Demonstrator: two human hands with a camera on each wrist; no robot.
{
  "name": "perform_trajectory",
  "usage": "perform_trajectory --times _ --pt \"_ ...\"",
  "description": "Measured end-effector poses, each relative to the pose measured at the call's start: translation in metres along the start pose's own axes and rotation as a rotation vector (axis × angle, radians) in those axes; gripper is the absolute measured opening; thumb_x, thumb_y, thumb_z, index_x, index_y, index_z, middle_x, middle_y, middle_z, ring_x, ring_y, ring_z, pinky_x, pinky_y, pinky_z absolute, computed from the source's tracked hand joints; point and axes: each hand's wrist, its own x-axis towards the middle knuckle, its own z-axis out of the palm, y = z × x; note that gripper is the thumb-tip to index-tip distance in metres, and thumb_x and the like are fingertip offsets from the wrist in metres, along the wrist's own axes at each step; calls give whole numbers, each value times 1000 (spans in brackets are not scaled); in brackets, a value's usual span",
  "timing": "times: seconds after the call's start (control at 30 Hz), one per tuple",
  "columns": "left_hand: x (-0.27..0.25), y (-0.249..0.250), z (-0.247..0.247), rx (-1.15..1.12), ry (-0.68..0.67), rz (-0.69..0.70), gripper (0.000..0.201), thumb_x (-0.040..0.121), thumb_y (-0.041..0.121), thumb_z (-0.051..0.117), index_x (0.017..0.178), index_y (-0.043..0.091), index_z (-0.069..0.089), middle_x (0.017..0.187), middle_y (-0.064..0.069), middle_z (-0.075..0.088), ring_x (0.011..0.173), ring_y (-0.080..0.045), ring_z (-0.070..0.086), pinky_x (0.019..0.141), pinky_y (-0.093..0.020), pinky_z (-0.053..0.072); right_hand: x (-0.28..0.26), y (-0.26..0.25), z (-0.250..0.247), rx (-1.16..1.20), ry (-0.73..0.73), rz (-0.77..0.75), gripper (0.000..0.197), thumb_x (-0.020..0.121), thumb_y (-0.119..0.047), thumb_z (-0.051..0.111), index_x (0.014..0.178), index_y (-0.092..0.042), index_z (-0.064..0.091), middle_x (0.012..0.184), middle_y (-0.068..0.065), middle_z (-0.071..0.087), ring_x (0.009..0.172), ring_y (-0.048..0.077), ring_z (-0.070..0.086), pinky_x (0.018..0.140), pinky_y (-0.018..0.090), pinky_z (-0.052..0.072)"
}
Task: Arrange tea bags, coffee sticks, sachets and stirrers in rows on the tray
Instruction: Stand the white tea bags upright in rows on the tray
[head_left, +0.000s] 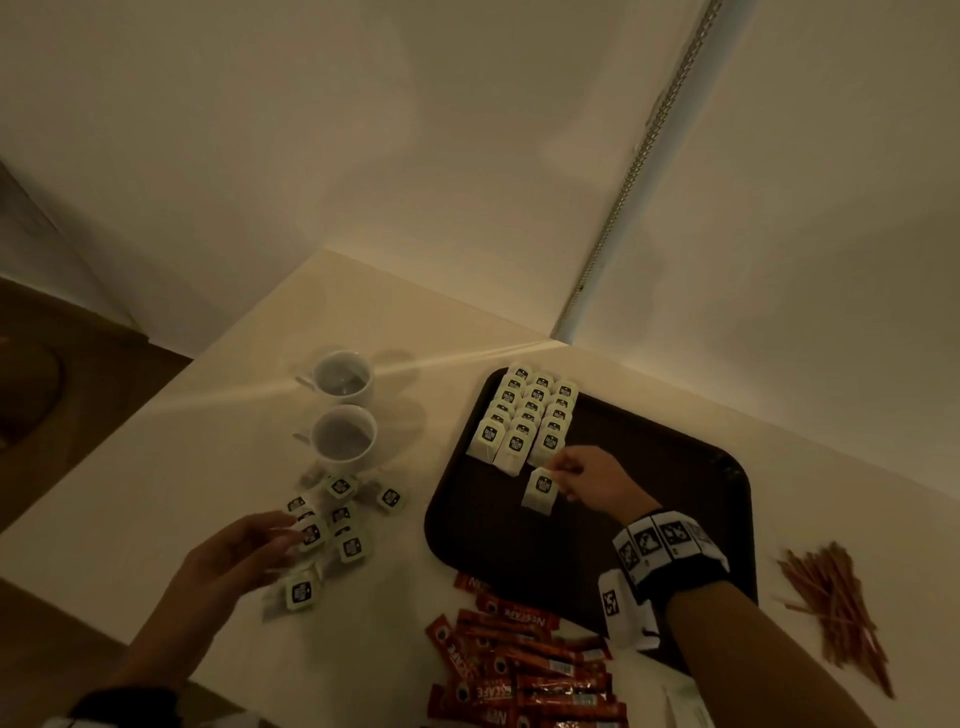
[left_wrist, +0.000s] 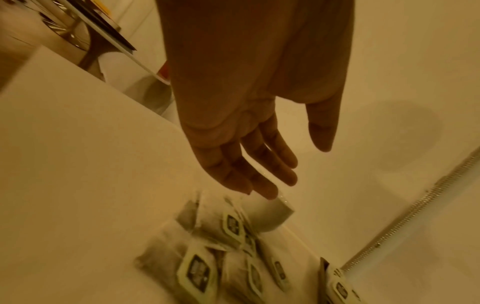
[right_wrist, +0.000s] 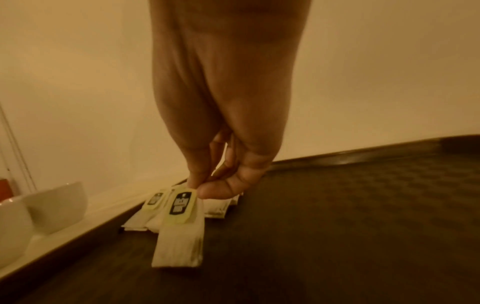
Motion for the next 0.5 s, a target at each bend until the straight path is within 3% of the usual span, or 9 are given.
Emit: perform_trajectory --times 0.1,0.2,0.37,0.5 --pt "-6 -8 -12 24 54 -70 19 91 4 51 105 7 64 92 -7 74 89 -31 64 76 -33 52 10 3 4 44 60 25 19 92 -10 55 111 -8 60 104 4 59 82 9 57 62 16 46" --pt "-10 -9 -21 37 87 -113 20 94 5 48 106 9 64 94 -7 73 92 -32 63 81 -38 49 19 4 5 83 142 31 14 91 -9 57 104 -7 61 101 8 62 79 10 57 62 16 47" --pt "-14 -7 -26 37 116 -131 21 96 5 46 106 10 63 93 -4 73 91 -30 64 66 -23 56 32 2 7 77 244 43 12 89 -10 61 100 -5 62 101 9 63 87 16 59 74 27 53" --pt "-15 -8 -27 35 119 -140 21 96 6 46 106 11 64 94 -4 73 93 -31 64 81 -39 49 38 -1 6 42 279 56 11 88 -10 62 98 -6 63 107 10 64 94 21 61 87 34 53"
